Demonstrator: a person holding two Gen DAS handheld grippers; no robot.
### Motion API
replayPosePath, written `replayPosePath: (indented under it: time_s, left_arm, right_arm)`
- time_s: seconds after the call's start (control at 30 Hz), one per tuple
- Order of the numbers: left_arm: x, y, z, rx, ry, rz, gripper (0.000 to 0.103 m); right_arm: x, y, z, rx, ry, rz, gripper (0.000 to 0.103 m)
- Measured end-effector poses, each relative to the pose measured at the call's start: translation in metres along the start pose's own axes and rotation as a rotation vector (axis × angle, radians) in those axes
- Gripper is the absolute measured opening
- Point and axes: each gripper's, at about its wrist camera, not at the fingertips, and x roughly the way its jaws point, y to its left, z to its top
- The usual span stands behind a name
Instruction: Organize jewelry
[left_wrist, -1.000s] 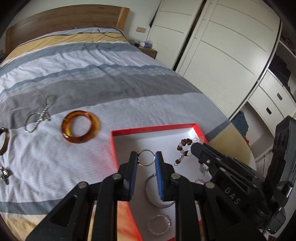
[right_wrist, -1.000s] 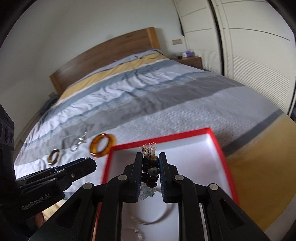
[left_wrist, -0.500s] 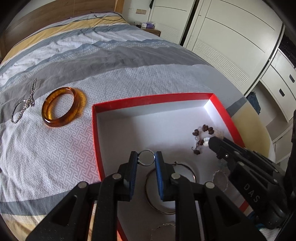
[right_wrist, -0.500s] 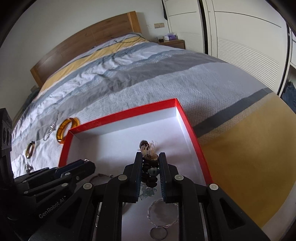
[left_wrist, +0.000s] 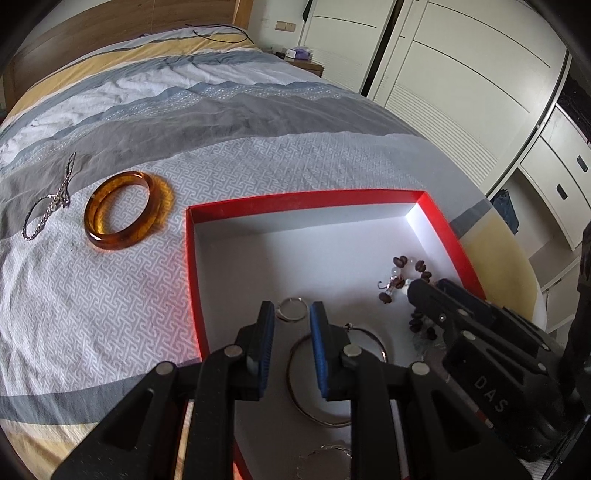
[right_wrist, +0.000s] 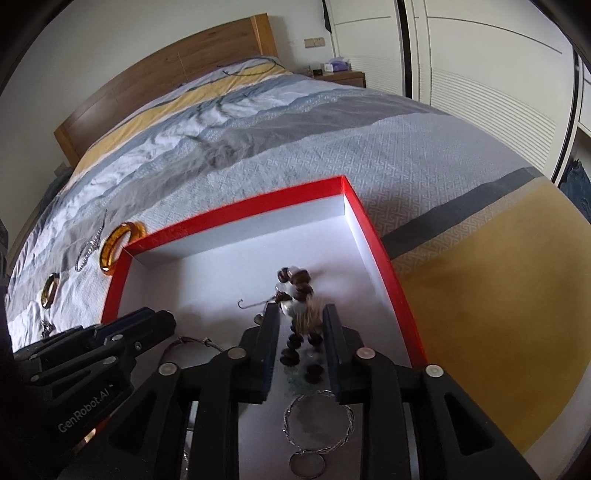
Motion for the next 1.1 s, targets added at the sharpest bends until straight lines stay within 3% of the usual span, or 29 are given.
replayPosePath:
  time_s: [0.07,0.33,0.77,1.1]
  left_arm:
    - [-0.002,0.000,-0.001,0.003,-0.004,0.004,0.019]
    - [-0.015,-0.014,-0.005,0.044,-0.043,0.016,0.019]
    - [-0.044,-0.002,-0.008,0.008,-0.124,0.064,0.020]
    - [-0.052,0.006,-0.015,-0.012,-0.140,0.067,0.022]
  right_arm:
    - [-0.007,0.003,0.001,-0.009,-0.025,-0.012,0.043]
    - [-0.022,0.006,0.007,-0.018,-0.076,-0.021,0.043]
    - [-0.031,0.016,0.009,-0.057,-0.113,-0.044,0.043]
    - [-0.034,0.025,0.009,-0.088,-0.128,-0.061,0.043]
